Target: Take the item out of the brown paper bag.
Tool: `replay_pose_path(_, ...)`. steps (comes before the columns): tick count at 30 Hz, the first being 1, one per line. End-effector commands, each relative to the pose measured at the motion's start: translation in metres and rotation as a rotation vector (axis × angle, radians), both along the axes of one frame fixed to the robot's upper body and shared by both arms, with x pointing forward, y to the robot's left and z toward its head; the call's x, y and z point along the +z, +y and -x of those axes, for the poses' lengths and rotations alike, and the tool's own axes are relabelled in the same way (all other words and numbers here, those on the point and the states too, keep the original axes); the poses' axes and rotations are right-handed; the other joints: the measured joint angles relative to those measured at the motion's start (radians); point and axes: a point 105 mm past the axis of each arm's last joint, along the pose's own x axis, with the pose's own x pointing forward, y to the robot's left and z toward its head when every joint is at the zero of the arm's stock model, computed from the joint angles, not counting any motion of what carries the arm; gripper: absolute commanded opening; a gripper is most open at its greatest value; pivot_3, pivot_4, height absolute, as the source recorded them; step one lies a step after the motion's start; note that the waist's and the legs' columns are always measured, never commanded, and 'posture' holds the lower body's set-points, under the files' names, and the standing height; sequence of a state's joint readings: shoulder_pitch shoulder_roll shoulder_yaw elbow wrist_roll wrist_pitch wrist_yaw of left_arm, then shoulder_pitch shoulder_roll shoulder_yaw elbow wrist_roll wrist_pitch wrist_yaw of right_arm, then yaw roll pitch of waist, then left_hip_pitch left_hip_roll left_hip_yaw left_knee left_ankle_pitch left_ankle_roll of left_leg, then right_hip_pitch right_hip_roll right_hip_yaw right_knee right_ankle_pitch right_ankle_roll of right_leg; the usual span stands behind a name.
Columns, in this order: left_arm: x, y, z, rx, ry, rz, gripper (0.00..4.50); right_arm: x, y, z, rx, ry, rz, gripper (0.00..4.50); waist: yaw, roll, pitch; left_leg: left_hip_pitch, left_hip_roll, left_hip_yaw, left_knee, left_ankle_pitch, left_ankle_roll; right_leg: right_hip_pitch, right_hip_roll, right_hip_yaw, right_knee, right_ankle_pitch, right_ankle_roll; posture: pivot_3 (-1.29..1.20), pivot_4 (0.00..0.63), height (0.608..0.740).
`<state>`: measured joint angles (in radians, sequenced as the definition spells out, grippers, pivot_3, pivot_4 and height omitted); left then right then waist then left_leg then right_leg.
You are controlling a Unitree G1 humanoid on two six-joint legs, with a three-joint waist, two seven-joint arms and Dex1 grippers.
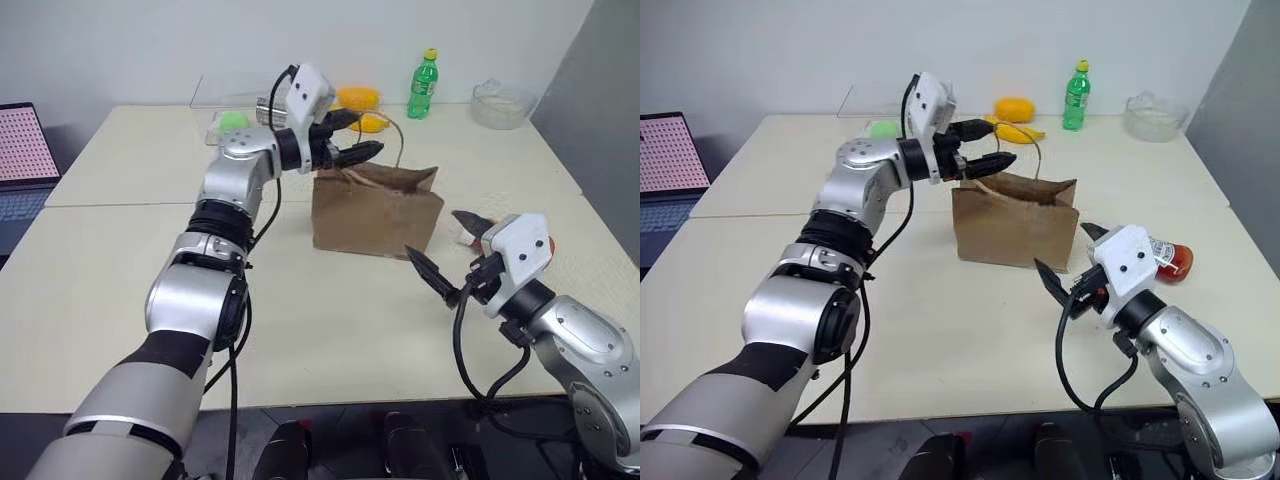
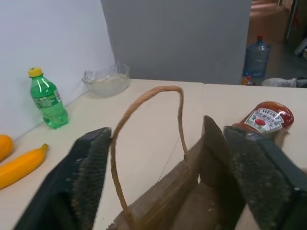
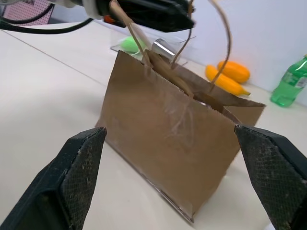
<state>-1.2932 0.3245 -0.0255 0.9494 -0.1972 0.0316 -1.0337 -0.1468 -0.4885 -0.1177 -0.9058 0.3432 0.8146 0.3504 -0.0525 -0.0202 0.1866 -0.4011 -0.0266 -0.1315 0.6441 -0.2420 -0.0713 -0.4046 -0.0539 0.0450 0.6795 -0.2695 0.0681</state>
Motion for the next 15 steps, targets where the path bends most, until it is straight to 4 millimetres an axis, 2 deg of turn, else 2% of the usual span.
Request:
replay_pose_path(1, 0.021, 0.027, 0.009, 0.040, -0.118, 0.061, 4.42, 0.020, -0.019, -0.004, -0.090, -0.133, -0.007, 4.50, -0.003, 0.000, 0.000, 0.000, 0.000, 0.000, 0.000, 0.000, 0.000, 0.000, 0.000, 0.000, 0.000, 0.000, 0.000, 0.00, 0.150, 0.740)
replay_pose_path(4, 0.019, 0.049, 0.020, 0.109, -0.150, 0.128, 4.42, 0.027, -0.030, -0.005, -0.152, -0.202, -0.048, 4.50, -0.006, 0.000, 0.000, 0.001, 0.001, 0.000, 0.000, 0.000, 0.000, 0.000, 0.000, 0.001, 0.001, 0.000, 0.000, 0.00, 0.150, 0.740)
replay_pose_path(6, 0.012, 0.057, 0.034, 0.144, -0.173, 0.168, 4.42, 0.026, -0.029, -0.004, -0.154, -0.220, -0.074, 4.50, -0.005, 0.000, 0.000, 0.001, 0.002, -0.001, 0.000, 0.000, 0.000, 0.000, 0.001, 0.000, 0.001, 0.000, 0.000, 0.00, 0.150, 0.740)
replay_pose_path(11, -0.040, 0.094, 0.062, 0.496, -0.203, 0.146, 4.42, 0.007, -0.025, -0.004, -0.160, -0.204, -0.144, 4.50, -0.001, 0.001, -0.001, 0.001, 0.002, 0.000, 0.000, 0.000, 0.000, 0.000, 0.000, 0.001, 0.000, 0.000, 0.000, 0.00, 0.150, 0.740)
replay_pose_path(15, -0.077, 0.103, 0.077, 0.632, -0.158, 0.141, 4.42, -0.004, -0.025, -0.006, -0.166, -0.192, -0.166, 4.50, 0.009, 0.001, -0.001, 0.002, 0.002, 0.000, 0.001, 0.000, 0.000, 0.001, 0.000, 0.001, 0.001, 0.001, -0.001, 0.00, 0.150, 0.740)
